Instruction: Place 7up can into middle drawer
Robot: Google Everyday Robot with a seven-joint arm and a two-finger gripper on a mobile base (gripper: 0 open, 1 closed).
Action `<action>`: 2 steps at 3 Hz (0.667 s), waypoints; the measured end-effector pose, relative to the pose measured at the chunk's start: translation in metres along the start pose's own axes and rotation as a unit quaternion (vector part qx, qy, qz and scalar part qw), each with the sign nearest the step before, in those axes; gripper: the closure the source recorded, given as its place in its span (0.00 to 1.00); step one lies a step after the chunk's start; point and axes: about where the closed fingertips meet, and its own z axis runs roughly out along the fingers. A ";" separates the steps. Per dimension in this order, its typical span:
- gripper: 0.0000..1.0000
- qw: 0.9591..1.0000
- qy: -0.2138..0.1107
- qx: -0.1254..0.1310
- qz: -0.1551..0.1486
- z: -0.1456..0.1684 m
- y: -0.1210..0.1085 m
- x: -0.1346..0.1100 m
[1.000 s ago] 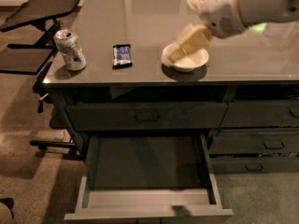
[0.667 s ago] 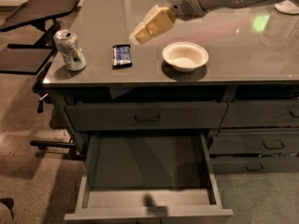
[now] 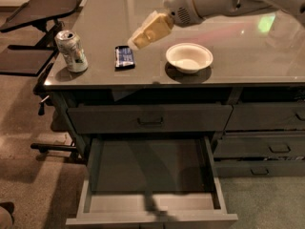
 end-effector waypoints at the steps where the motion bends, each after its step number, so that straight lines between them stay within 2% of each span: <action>1: 0.00 0.999 -0.026 -0.021 0.032 0.051 0.015 0.013; 2: 0.00 0.995 -0.058 -0.054 0.054 0.115 0.033 0.012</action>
Offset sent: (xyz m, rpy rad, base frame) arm 0.0579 0.1558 -0.1139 0.2390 0.1474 0.1557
